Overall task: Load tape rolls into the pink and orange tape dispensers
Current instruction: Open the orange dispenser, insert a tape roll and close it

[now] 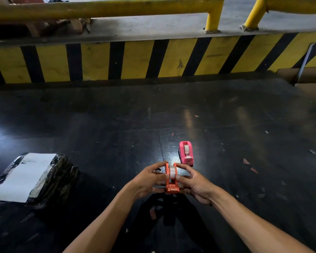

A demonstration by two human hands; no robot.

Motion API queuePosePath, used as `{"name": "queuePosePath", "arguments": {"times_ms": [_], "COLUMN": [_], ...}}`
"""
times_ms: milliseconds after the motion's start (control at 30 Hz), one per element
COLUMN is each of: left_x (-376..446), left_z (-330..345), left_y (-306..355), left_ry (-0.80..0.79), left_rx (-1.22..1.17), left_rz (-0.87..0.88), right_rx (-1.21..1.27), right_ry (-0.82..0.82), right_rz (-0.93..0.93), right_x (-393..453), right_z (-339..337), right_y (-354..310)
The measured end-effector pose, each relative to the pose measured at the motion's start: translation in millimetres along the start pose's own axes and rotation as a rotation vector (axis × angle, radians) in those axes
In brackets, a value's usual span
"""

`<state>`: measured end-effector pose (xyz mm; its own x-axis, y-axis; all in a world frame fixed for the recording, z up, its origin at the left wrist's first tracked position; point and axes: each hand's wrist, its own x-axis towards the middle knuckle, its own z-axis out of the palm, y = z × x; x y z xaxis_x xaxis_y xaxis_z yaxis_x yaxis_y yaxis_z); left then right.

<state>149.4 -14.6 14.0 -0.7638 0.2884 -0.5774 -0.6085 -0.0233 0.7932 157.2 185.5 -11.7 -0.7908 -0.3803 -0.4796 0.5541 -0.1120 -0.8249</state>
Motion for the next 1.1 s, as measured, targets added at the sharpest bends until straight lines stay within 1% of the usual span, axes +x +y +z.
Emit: {"name": "queuePosePath", "arguments": {"times_ms": [133, 233, 333, 400, 433, 467, 567, 633, 733, 800, 933, 1000, 1100], "left_x": [1.3, 3.6, 8.3, 11.8, 13.5, 15.8, 13.3, 12.3, 16.2, 18.8, 21.2, 22.5, 23.6], "left_z": [0.7, 3.8, 10.6, 11.6, 9.8, 5.9, -5.3, -10.3, -15.8, -18.6, -20.8, -22.0, -20.7], "left_y": [-6.6, -16.6, -29.7, -42.2, -49.8, -58.7, -76.0, -82.8, -89.8, -93.6, -93.1, -93.4, -95.4], "left_ry": [0.013, 0.085, 0.175, 0.224, 0.246, 0.274, 0.336, 0.307, 0.236, 0.229, 0.239, 0.255, 0.27], "left_rx": [-0.014, -0.063, -0.135, -0.12, -0.049, 0.071, 0.516, 0.723, 0.982, 1.052, 1.094, 1.091, 1.068], "left_rz": [0.006, 0.015, 0.03, 0.053, 0.071, 0.092, 0.191, 0.266, 0.347, 0.372, 0.43, 0.445, 0.466], "right_rx": [-0.067, -0.184, -0.432, -0.686, -0.809, -0.904, -1.083, -1.182, -1.241, -1.266, -1.329, -1.292, -1.257], "right_ry": [0.043, 0.097, 0.069, 0.124, 0.168, 0.188, 0.113, 0.074, 0.055, 0.051, 0.066, 0.137, 0.316], "right_rz": [-0.006, -0.038, -0.111, -0.194, -0.225, -0.229, -0.199, -0.205, -0.2, -0.196, -0.237, -0.289, -0.433], "right_x": [3.0, 6.0, 7.7, 11.6, 13.5, 14.7, 13.3, 12.3, 10.8, 9.9, 10.4, 10.0, 10.2], "right_z": [4.0, 10.8, 14.9, 13.0, 10.8, 7.7, -2.2, -10.3, -15.8, -17.0, -18.9, -13.7, 2.1], "right_y": [2.9, 5.6, 11.7, 19.2, 22.4, 25.1, 32.7, 41.3, 47.1, 46.1, 46.7, 43.9, 38.6]}}
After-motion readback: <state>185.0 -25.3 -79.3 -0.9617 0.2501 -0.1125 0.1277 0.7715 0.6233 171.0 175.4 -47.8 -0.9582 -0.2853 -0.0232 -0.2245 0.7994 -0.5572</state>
